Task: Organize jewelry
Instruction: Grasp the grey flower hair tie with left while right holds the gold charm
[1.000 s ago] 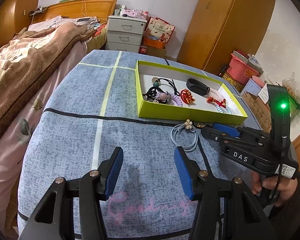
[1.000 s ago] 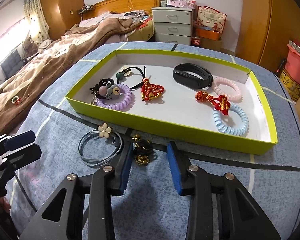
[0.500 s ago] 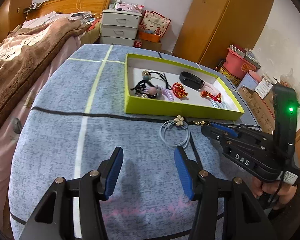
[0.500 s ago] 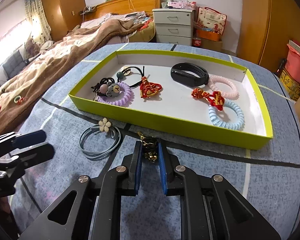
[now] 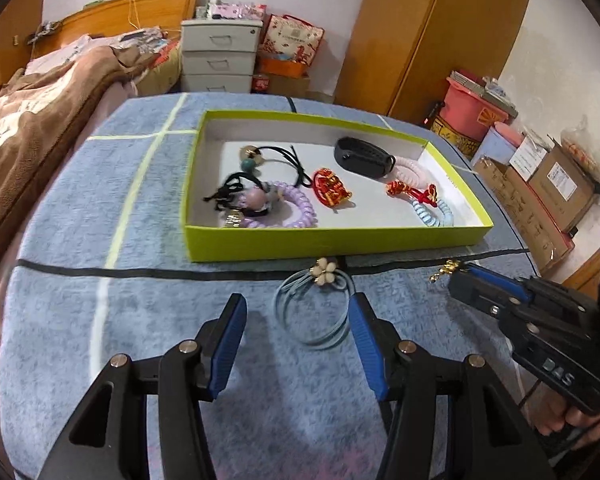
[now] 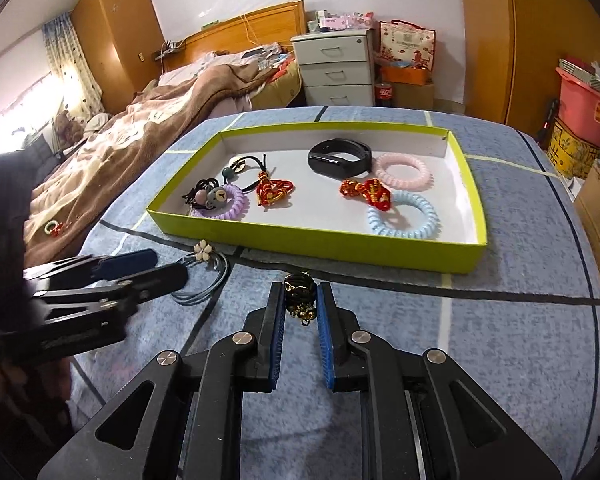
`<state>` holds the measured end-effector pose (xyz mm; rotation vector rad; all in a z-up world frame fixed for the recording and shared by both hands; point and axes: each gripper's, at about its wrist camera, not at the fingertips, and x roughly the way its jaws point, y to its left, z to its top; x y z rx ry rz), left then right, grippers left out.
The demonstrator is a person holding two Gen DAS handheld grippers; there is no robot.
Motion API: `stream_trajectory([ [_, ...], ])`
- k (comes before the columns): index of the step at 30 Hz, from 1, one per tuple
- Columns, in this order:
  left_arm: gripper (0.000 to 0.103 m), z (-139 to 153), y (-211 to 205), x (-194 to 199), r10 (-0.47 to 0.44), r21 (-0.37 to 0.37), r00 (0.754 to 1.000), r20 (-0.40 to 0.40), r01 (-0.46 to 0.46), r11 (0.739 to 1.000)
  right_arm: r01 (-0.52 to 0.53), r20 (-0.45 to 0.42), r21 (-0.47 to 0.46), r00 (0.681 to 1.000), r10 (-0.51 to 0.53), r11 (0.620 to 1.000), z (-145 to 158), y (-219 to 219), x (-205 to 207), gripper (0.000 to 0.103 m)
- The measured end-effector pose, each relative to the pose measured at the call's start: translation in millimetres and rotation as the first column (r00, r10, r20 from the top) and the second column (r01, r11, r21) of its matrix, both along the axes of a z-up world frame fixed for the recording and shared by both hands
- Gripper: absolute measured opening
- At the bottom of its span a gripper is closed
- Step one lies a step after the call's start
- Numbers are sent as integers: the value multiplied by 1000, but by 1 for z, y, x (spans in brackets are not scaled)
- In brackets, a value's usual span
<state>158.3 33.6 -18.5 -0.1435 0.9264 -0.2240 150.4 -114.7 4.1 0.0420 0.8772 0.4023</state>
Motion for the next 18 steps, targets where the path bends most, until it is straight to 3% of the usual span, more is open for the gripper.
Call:
stream_trajectory([
  [18, 55, -7, -26, 21, -3, 126, 1000, 13, 1, 992, 11, 13, 43, 1000, -12, 999, 3, -17, -2, 16],
])
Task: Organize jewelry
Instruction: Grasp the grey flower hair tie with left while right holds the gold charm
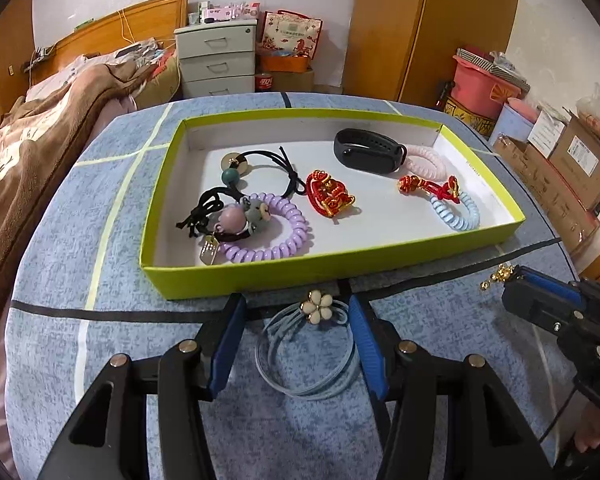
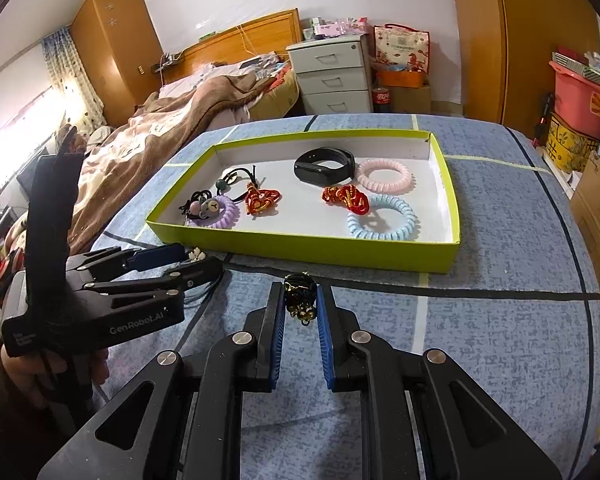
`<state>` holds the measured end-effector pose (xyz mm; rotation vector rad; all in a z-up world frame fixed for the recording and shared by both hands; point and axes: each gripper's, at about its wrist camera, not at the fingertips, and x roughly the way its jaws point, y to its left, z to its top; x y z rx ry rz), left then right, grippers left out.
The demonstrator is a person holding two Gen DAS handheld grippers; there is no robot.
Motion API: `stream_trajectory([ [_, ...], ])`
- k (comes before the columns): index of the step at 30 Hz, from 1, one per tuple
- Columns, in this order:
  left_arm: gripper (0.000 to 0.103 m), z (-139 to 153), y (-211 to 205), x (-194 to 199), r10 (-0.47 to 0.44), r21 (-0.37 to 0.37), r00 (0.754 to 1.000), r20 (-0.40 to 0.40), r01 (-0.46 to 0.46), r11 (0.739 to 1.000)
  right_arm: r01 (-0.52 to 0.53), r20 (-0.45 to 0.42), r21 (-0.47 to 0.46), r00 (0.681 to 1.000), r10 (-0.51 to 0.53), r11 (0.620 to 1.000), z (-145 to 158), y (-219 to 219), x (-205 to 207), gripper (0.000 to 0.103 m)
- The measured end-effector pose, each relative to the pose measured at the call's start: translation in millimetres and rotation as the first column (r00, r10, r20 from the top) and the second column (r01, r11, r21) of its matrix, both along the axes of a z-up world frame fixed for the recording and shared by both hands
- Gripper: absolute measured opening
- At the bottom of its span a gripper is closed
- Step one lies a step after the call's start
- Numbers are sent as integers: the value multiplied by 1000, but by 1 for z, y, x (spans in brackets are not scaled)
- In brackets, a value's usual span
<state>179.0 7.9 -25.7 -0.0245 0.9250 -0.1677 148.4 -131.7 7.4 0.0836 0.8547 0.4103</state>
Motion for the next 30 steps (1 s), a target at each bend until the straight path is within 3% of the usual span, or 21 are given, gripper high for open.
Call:
stream_trajectory([
  [6, 55, -1, -2, -1, 10, 12, 1000, 6, -10, 1000, -9, -5, 2, 1000, 9, 1000, -2, 3, 0, 16],
  [11, 38, 0, 2, -2, 29, 28, 1000, 12, -29, 999, -6, -4, 5, 1000, 6, 1000, -3, 3, 1, 16],
  [20, 18, 1, 10, -5, 43, -10, 999, 8, -43, 999, 0, -1, -2, 1000, 0, 1000, -3, 5, 0, 16],
  [30, 13, 6, 17, -17, 58, -34, 998, 25, -58, 998, 4, 8, -2, 1000, -4, 1000, 2, 5, -8, 16],
])
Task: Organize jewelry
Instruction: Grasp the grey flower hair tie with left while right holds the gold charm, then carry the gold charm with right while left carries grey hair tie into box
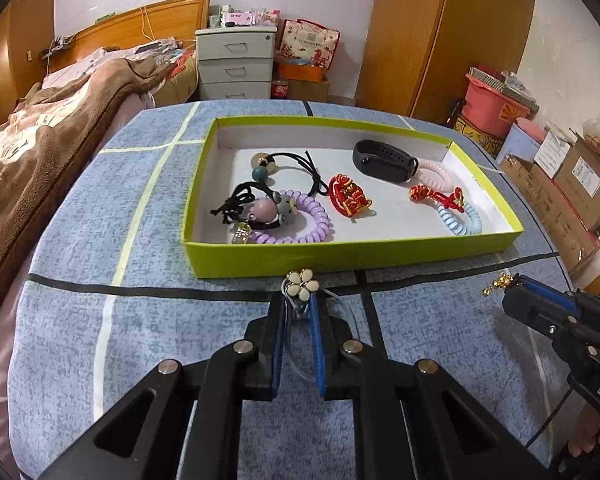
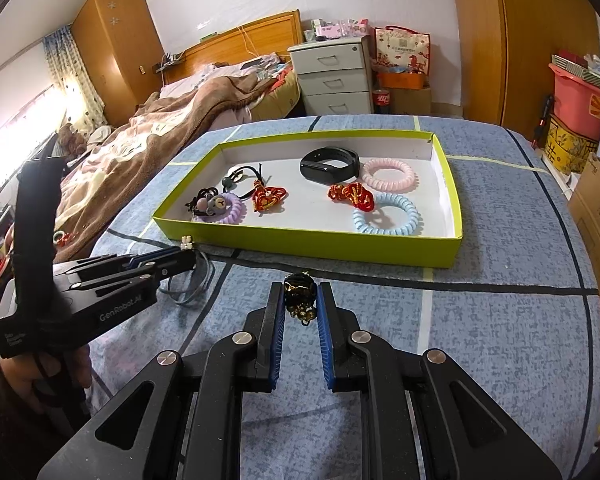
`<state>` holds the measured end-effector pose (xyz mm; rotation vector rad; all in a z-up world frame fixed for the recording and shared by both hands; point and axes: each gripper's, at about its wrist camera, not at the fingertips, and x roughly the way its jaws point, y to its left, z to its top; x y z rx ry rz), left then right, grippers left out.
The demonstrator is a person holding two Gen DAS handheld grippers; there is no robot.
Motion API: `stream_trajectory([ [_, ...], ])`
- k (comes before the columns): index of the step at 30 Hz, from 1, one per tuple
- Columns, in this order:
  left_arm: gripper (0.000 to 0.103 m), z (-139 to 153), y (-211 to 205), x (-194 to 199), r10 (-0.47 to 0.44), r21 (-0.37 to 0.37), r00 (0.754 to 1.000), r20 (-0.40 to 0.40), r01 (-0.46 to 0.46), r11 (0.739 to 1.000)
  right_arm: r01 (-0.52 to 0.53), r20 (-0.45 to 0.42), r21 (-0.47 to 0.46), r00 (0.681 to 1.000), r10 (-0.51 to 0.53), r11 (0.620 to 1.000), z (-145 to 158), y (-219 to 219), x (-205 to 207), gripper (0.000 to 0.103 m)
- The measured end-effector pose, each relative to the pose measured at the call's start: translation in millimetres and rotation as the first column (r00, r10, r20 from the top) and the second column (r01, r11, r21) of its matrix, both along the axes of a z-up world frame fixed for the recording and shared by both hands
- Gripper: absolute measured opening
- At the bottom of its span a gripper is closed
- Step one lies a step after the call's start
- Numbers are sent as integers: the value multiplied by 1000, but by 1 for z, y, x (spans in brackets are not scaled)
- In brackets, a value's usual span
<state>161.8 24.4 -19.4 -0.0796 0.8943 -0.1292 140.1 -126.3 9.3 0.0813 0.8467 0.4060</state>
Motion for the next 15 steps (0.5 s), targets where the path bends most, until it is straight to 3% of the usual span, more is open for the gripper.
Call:
stream_trajectory([
  [15, 13, 25, 9, -21, 5, -13, 998, 69, -4, 1000, 10, 49, 11, 999, -10, 1000, 19, -1, -10, 16],
])
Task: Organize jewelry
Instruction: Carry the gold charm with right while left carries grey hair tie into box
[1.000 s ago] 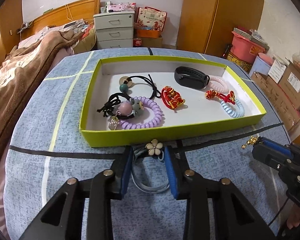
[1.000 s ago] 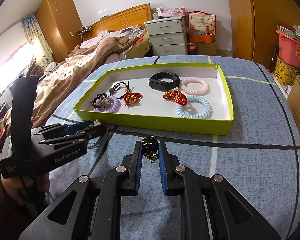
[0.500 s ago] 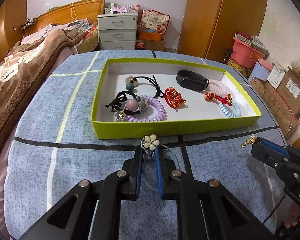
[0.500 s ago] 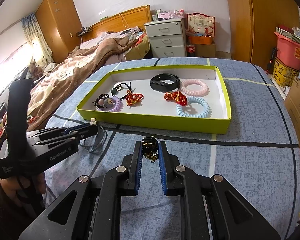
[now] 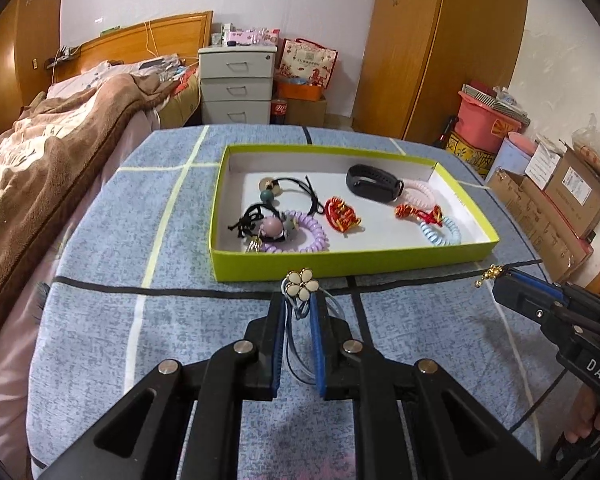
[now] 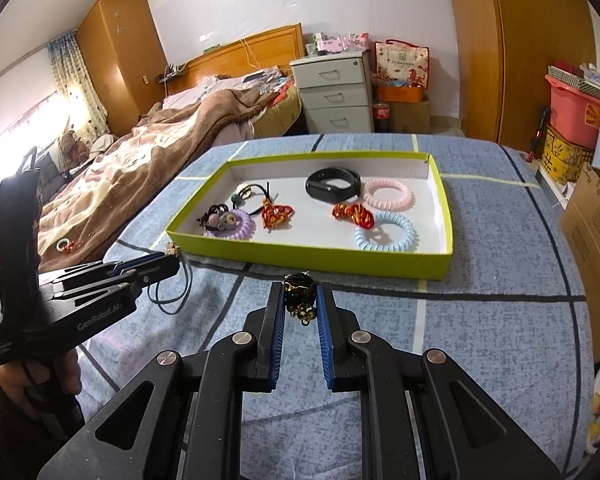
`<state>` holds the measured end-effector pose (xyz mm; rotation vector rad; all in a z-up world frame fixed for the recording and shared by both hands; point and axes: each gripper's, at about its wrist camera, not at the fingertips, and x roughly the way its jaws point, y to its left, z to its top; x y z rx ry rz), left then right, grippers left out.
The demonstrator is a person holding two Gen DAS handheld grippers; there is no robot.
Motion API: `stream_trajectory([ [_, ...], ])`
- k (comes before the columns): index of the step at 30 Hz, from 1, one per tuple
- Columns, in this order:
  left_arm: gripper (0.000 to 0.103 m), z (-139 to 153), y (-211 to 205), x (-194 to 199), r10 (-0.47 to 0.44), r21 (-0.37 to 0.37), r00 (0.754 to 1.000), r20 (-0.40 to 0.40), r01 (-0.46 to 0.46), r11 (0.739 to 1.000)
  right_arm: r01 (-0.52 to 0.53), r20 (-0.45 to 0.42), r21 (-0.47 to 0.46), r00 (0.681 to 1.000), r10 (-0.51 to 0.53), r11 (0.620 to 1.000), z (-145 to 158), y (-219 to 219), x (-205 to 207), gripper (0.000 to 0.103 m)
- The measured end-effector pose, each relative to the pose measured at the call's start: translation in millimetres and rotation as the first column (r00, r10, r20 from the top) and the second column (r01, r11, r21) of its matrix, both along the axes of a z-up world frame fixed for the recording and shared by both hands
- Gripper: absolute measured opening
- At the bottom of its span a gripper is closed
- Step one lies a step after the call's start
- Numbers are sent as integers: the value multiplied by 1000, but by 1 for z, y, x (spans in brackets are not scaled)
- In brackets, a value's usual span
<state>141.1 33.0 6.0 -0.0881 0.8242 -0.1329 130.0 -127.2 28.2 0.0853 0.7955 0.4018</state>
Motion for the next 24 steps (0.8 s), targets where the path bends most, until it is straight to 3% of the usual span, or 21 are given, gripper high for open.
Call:
stream_trajectory([
  [12, 13, 29, 0, 28, -33, -32, 999, 43, 34, 999, 10, 32, 6, 999, -10, 1000, 20, 4, 30, 16],
  [24, 13, 30, -8, 80, -62, -36, 998, 34, 63, 997, -9, -2, -18, 1000, 9, 1000, 1, 18, 73, 16],
])
